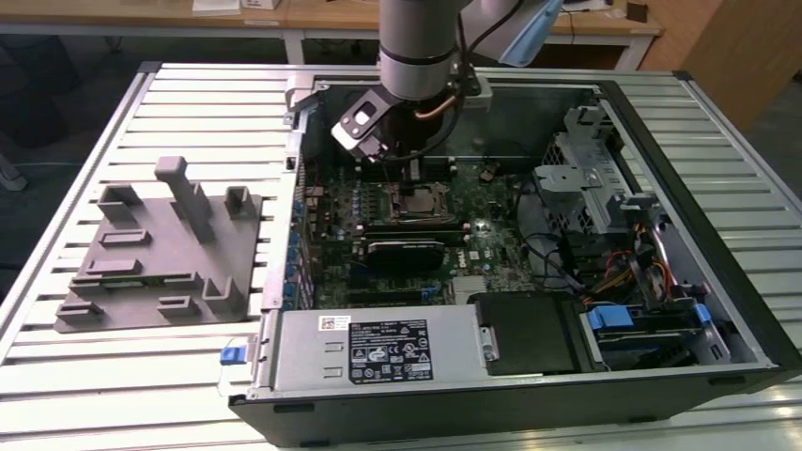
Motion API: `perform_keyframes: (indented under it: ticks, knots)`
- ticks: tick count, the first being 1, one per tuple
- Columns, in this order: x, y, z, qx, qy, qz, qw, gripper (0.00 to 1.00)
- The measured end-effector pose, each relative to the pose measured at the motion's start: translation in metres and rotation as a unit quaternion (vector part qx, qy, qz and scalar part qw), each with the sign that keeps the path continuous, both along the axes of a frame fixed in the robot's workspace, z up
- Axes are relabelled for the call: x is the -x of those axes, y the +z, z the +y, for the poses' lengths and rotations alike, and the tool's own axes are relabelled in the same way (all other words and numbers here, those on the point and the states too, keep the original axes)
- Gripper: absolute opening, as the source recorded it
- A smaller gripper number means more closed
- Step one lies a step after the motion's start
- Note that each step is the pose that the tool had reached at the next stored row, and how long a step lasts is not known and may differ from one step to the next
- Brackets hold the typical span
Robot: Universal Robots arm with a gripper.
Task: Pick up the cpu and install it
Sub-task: 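Close the cpu cover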
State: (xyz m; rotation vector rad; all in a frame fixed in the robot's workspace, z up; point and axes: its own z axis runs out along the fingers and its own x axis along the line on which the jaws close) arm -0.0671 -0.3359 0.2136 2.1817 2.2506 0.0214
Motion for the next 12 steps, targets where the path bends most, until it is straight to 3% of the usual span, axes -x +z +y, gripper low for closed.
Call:
perform_keyframes:
  ticks: [12]
  knots:
    - [0.003,-0.0114,0.0,0.0,0.0,0.0,1.0,0.11]
